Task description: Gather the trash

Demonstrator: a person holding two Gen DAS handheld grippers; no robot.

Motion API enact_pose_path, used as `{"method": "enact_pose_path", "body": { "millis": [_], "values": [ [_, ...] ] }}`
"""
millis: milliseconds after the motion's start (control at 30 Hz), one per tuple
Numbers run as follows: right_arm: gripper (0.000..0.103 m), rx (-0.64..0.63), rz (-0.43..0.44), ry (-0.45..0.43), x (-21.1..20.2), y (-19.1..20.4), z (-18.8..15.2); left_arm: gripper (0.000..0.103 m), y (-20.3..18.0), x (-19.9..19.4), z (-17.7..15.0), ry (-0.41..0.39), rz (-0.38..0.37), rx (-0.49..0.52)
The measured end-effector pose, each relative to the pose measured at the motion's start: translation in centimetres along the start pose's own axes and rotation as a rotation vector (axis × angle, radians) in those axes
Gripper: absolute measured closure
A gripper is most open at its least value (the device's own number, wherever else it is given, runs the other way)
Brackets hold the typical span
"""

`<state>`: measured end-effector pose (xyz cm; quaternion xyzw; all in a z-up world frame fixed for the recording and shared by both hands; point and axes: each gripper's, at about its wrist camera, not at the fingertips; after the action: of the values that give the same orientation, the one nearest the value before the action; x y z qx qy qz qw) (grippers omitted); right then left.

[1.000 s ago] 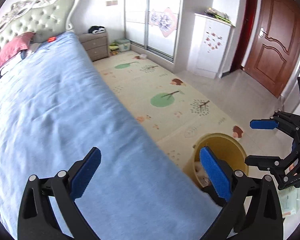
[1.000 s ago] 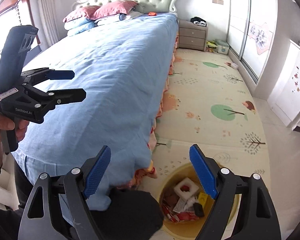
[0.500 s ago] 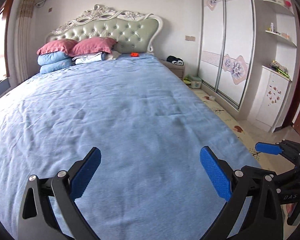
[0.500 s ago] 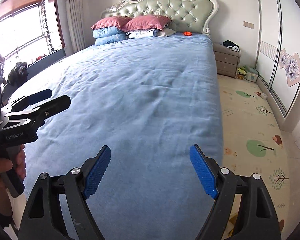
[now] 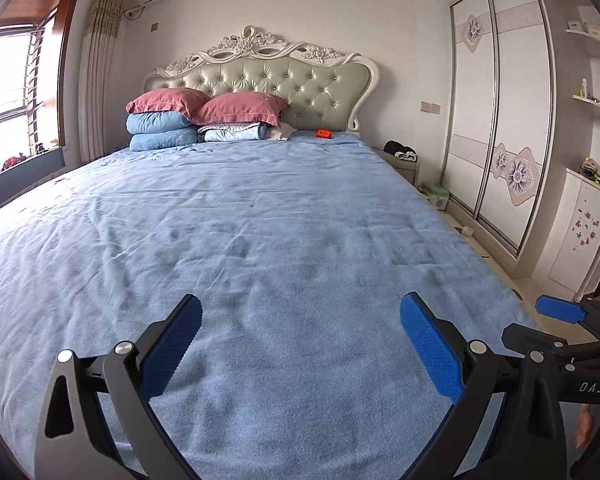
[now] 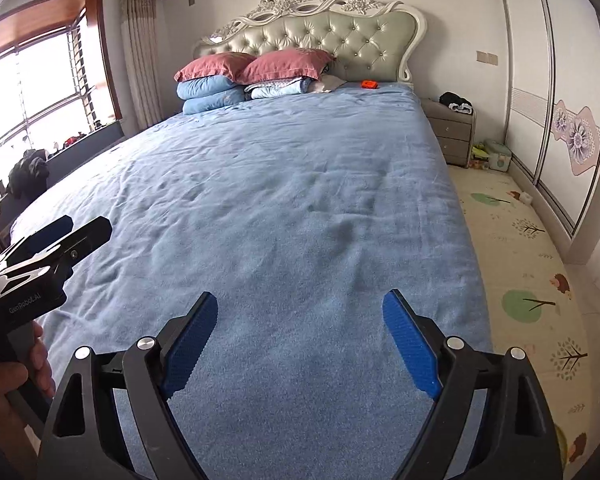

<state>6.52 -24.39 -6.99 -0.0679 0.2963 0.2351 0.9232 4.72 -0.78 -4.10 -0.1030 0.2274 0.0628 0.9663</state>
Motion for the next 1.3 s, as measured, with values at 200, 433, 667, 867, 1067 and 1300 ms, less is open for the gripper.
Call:
{"method": "enact_pose_path", "body": {
  "millis": [200, 433, 667, 867, 1067, 1300],
  "values": [
    [0.021, -0.022, 0.020, -0.007, 0.3, 1.3, 0.1, 0.004, -0.4, 0.3, 0.3, -0.005, 0.003, -0.001],
    [0.021, -0.014, 0.019, -0.007, 0.3, 1.2, 0.3, 0.004, -0.1, 0.2, 0.6, -0.015, -0.012, -0.030],
    [0.021, 0.000, 0.010, -0.023, -0.1, 1.0, 0.4, 0.004, -0.7, 0.0, 0.7, -0.013, -0.014, -0.008],
    [0.021, 0.000, 0.013, -0.036, -0.4, 0.9, 0.5, 0.004, -1.5, -0.5, 0.5, -0.016, 0.007, 0.038],
    [0.021, -0.003, 0.014, -0.041, -0.6, 1.0, 0.4, 0.004, -1.6, -0.9, 0.7, -0.003, -0.039, 0.034],
    [0.021, 0.005, 0.021, -0.044, -0.6, 0.9, 0.2, 0.004, -1.9, -1.4, 0.8, -0.012, -0.049, 0.034]
  ]
}}
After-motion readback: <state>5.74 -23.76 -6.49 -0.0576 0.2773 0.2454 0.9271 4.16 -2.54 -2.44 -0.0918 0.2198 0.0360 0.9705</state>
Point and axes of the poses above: each gripper's, at about its wrist camera, not at the fingertips, and x roughly the way its jaws point, y to its left, z to its top, and after that the axes turned 10 degrees about -x, right-handed
